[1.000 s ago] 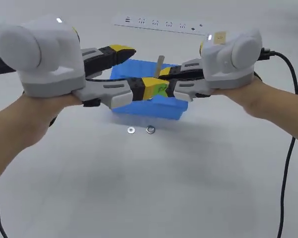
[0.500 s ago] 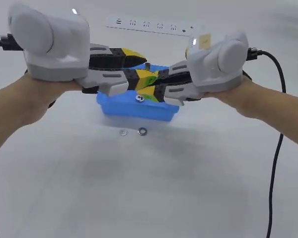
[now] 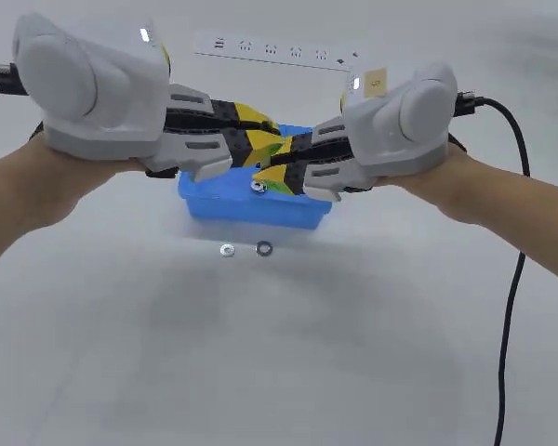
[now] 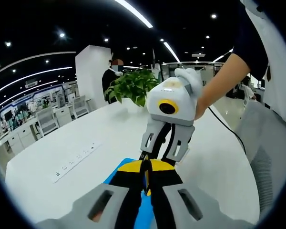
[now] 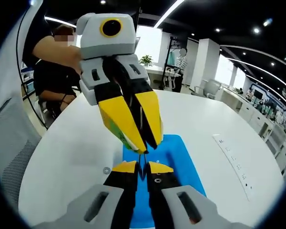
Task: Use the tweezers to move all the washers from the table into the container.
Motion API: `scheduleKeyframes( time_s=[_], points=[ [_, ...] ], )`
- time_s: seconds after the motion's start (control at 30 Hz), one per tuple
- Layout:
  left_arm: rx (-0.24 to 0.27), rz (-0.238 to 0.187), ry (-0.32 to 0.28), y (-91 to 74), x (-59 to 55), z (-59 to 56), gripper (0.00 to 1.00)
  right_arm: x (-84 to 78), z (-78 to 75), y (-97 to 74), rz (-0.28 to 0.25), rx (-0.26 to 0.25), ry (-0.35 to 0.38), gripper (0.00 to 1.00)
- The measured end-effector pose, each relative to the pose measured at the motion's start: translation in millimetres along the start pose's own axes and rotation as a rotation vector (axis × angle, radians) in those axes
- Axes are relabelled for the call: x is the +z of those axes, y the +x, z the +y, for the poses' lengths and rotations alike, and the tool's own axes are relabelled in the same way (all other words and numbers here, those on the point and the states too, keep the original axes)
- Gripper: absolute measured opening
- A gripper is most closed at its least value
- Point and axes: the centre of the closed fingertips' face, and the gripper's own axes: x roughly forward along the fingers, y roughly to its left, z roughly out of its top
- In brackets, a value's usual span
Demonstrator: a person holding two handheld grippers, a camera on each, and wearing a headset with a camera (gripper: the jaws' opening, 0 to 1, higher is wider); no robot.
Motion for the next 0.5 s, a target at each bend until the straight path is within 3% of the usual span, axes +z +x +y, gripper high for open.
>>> scheduleKeyframes(
  time_s=[0.17, 0.5],
  points=[
    [-0.015, 0.013, 0.021, 1.9, 1.8, -4.3, 0.06, 0.5, 1.3, 0.2, 0.006, -0.001, -0.006, 0.08],
    [-0.028, 0.017, 0.028, 1.6, 2.0, 4.1, 0.04, 1.6, -0.3, -3.9, 0.012, -0.026, 0.019, 0.11]
  ],
)
